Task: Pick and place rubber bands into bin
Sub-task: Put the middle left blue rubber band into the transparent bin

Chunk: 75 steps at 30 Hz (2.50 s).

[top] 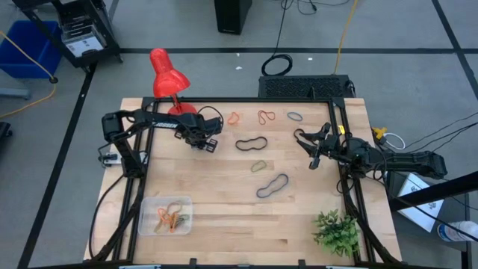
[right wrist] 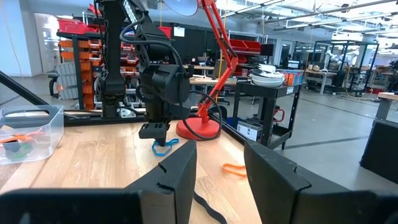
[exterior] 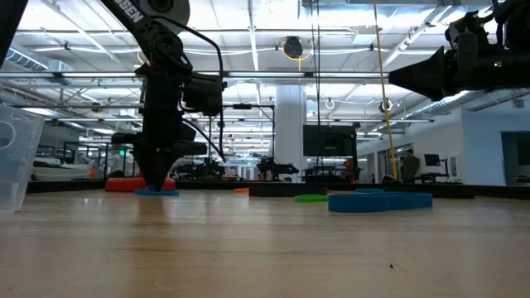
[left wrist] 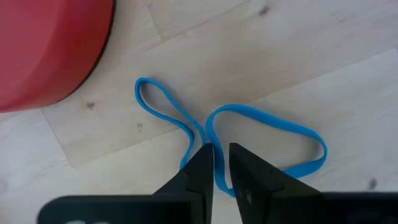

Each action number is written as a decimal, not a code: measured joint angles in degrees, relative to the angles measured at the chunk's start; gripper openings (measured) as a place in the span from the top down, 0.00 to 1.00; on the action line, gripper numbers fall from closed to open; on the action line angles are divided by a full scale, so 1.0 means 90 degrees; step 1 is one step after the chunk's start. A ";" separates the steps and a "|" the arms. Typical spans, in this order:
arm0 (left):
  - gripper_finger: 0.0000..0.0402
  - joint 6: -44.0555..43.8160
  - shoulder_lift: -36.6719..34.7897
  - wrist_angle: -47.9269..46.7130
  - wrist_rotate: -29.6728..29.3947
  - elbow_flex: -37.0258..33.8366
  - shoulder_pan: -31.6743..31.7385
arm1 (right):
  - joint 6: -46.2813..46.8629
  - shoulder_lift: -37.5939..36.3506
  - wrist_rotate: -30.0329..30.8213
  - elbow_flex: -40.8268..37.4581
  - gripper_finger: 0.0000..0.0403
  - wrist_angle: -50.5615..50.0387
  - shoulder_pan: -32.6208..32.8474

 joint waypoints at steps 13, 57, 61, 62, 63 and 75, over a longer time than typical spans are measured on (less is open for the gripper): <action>0.97 0.0462 -0.0002 0.0000 -0.0164 0.0000 -0.0002 | 0.0000 0.0000 0.0000 -0.0001 0.68 0.0000 0.0000; 0.99 0.2501 -0.2690 0.5110 0.2285 0.0055 -0.4058 | -0.0007 0.0037 0.0002 -0.0001 0.68 0.0010 0.0000; 0.99 0.2775 -0.2796 0.4984 0.2279 0.0083 -0.4837 | -0.0083 0.0066 0.0003 -0.0001 0.68 0.0005 0.0000; 0.99 0.2770 -0.2822 0.4785 0.2199 0.0081 -0.5036 | -0.0089 0.0084 0.0003 -0.0002 0.68 0.0023 0.0000; 0.99 0.2641 -0.2844 0.4576 0.2067 0.0068 -0.5242 | -0.0092 0.0095 0.0007 0.0000 0.68 0.0005 0.0000; 0.99 -0.2399 -0.2858 0.1520 0.0597 0.0070 -0.6462 | -0.0107 0.0122 0.0018 -0.0002 0.68 0.0014 0.0000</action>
